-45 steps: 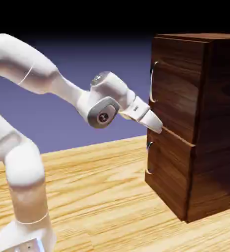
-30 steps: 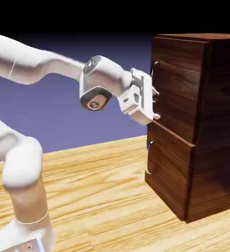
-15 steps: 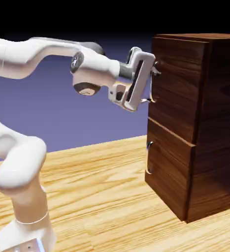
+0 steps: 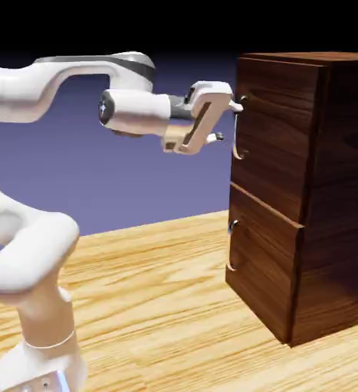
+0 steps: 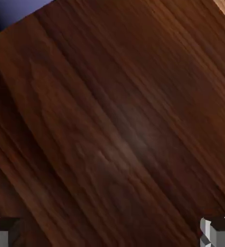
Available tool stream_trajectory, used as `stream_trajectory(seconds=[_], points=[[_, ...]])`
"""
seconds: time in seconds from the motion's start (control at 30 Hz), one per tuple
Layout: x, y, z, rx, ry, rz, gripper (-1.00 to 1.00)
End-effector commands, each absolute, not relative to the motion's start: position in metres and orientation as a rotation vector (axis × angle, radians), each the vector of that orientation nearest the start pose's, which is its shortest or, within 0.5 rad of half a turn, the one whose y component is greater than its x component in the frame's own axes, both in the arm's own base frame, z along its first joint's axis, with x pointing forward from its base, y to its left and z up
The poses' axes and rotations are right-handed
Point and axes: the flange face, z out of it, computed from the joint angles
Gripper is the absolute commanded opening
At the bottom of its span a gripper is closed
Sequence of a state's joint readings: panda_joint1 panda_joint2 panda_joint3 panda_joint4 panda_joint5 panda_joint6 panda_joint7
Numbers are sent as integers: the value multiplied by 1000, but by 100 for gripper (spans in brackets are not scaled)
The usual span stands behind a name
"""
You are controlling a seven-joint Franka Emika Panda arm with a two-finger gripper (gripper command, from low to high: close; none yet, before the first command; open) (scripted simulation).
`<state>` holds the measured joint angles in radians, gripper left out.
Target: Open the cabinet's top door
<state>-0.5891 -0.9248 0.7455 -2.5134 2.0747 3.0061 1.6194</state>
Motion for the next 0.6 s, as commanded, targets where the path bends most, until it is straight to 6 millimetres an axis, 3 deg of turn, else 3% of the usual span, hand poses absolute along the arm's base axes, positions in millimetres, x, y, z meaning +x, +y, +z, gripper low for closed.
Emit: stream_trajectory(seconds=[0.0, 0.57], points=[[347, 55, 572, 68, 1710, 1, 0], [368, 127, 524, 659, 1457, 564, 0]])
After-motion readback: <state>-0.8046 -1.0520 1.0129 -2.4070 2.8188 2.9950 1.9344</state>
